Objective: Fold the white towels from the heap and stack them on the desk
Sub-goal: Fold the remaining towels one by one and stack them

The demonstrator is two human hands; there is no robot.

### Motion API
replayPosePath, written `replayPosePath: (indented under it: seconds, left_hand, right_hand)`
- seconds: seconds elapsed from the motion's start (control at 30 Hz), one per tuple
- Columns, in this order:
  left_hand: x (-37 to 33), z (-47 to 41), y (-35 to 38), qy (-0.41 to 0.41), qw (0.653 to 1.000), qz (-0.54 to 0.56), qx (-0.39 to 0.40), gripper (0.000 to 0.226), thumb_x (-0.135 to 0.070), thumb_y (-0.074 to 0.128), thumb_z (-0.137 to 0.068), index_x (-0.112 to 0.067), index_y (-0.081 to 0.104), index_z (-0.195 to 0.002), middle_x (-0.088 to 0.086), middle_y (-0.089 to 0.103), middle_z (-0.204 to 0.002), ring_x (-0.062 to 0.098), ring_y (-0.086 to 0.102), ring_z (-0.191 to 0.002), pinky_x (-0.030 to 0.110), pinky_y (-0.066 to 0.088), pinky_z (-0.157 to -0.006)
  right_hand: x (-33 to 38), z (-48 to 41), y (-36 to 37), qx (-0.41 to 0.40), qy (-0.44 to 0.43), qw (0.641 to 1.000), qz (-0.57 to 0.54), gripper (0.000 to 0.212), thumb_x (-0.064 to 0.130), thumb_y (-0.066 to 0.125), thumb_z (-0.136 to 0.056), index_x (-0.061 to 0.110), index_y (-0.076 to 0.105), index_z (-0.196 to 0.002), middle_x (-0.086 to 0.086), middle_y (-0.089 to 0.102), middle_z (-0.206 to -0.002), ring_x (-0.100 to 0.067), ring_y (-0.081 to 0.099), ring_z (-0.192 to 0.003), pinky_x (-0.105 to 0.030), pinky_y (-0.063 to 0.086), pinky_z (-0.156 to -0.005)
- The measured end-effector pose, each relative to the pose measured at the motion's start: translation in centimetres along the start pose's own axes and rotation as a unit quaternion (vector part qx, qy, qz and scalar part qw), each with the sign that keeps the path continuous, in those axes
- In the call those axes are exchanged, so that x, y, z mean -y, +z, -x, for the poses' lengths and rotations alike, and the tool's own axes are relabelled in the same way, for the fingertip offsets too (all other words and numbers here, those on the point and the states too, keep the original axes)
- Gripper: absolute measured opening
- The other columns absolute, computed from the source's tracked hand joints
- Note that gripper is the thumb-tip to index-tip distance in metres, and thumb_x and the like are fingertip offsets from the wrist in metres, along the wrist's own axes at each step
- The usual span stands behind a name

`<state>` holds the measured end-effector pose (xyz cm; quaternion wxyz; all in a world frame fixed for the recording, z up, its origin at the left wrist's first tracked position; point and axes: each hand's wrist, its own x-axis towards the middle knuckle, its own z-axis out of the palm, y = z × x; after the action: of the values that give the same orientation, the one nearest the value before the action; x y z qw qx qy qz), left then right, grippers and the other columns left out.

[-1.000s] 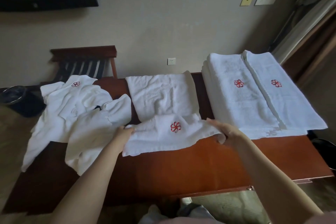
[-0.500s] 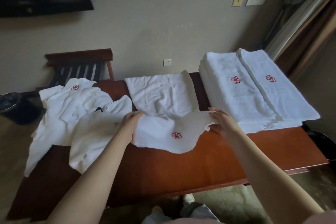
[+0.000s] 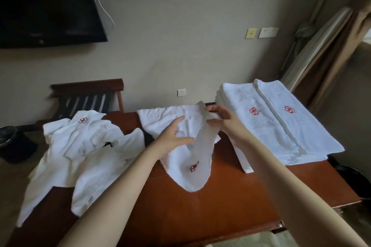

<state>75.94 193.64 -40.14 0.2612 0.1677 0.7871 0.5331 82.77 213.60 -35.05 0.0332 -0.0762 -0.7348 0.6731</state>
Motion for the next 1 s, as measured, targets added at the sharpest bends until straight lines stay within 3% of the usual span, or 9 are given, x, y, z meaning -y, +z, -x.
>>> replayPosePath:
  seconds: [0.1, 0.27, 0.33, 0.43, 0.63, 0.7, 0.77, 0.87, 1.0]
  left_hand:
    - [-1.3, -0.6, 1.2, 0.044, 0.996, -0.067, 0.030, 0.076, -0.040, 0.080, -0.070, -0.055, 0.038, -0.132, -0.020, 0.052, -0.119, -0.005, 0.051, -0.103, 0.010, 0.041, -0.073]
    - [-2.6, -1.5, 2.2, 0.053, 0.998, -0.035, 0.022, 0.008, -0.032, 0.072, -0.081, -0.037, 0.066, -0.083, -0.025, 0.065, -0.069, -0.011, 0.058, -0.075, 0.003, 0.041, -0.061]
    - [-2.8, -1.5, 2.0, 0.060, 0.998, -0.015, 0.020, 0.010, -0.027, 0.072, -0.083, -0.028, 0.067, -0.075, -0.024, 0.061, -0.060, -0.011, 0.057, -0.065, 0.004, 0.041, -0.061]
    - [-4.2, -1.2, 0.6, 0.068, 0.997, 0.026, 0.007, 0.008, -0.024, 0.072, -0.084, -0.024, 0.071, -0.076, -0.014, 0.070, -0.071, -0.002, 0.065, -0.072, 0.009, 0.045, -0.064]
    - [-12.1, -0.3, -2.1, 0.151, 0.985, 0.080, -0.034, 0.013, -0.020, 0.073, -0.083, -0.023, 0.074, -0.071, -0.001, 0.074, -0.076, 0.012, 0.071, -0.072, 0.020, 0.053, -0.061]
    - [-15.0, 0.1, -2.7, 0.186, 0.978, 0.087, -0.043, 0.014, -0.022, 0.073, -0.083, -0.027, 0.075, -0.070, -0.003, 0.074, -0.076, 0.012, 0.071, -0.072, 0.021, 0.053, -0.061]
    - [-17.8, 0.6, -3.1, 0.223, 0.970, 0.085, -0.052, 0.013, -0.025, 0.072, -0.082, -0.025, 0.074, -0.069, -0.005, 0.071, -0.072, 0.010, 0.068, -0.067, 0.019, 0.051, -0.058]
    - [-21.6, 1.0, -3.5, 0.267, 0.956, 0.086, -0.081, 0.024, -0.024, 0.070, -0.086, -0.007, 0.064, -0.070, 0.002, 0.054, -0.061, 0.012, 0.053, -0.055, 0.018, 0.043, -0.052]
    - [-25.1, 1.9, -4.3, 0.307, 0.935, 0.133, -0.116, 0.034, -0.021, 0.066, -0.089, 0.012, 0.059, -0.083, 0.012, 0.053, -0.072, 0.018, 0.052, -0.063, 0.023, 0.044, -0.058]
  right_hand:
    - [2.0, 0.3, 0.3, 0.055, -0.034, 0.998, 0.010, 0.040, 0.013, 0.063, -0.071, 0.024, 0.065, -0.109, -0.015, 0.060, -0.112, -0.006, 0.056, -0.099, -0.033, 0.046, -0.090]
    - [2.8, 0.0, -0.8, 0.057, -0.064, 0.996, 0.023, 0.033, 0.014, 0.062, -0.079, 0.022, 0.065, -0.111, -0.012, 0.061, -0.104, -0.012, 0.057, -0.096, -0.032, 0.044, -0.084]
    - [2.3, -0.3, -1.6, 0.002, -0.048, 0.999, -0.020, 0.020, 0.013, 0.057, -0.092, 0.015, 0.065, -0.110, -0.011, 0.061, -0.098, -0.016, 0.057, -0.089, -0.031, 0.044, -0.079]
    - [0.5, -0.4, -2.7, -0.059, 0.000, 0.998, 0.002, 0.019, 0.019, 0.047, -0.100, 0.020, 0.065, -0.104, 0.002, 0.069, -0.084, -0.008, 0.065, -0.081, -0.032, 0.048, -0.083]
    - [-0.5, -1.1, -2.8, 0.052, 0.013, 0.998, 0.033, 0.050, 0.025, 0.061, -0.086, 0.035, 0.051, -0.134, 0.010, 0.058, -0.132, -0.011, 0.050, -0.128, -0.036, 0.041, -0.106]
    - [0.4, -1.8, -2.0, 0.071, -0.006, 0.995, 0.071, 0.046, 0.007, 0.059, -0.089, 0.036, 0.055, -0.124, 0.008, 0.060, -0.127, -0.010, 0.054, -0.121, -0.016, 0.050, -0.086]
    - [1.3, -2.6, -1.4, 0.042, 0.020, 0.995, 0.083, 0.044, -0.010, 0.050, -0.091, 0.021, 0.052, -0.123, -0.009, 0.058, -0.130, -0.009, 0.063, -0.103, -0.009, 0.050, -0.065]
    - [2.0, -2.9, -1.4, 0.049, 0.011, 0.996, 0.079, 0.046, -0.016, 0.046, -0.090, -0.006, 0.043, -0.135, -0.017, 0.058, -0.124, -0.032, 0.059, -0.107, -0.009, 0.049, -0.061]
    - [5.5, -2.6, -0.9, 0.084, -0.055, 0.994, -0.047, 0.046, 0.000, 0.070, -0.079, 0.002, 0.058, -0.123, -0.015, 0.063, -0.122, -0.026, 0.061, -0.111, -0.027, 0.053, -0.089]
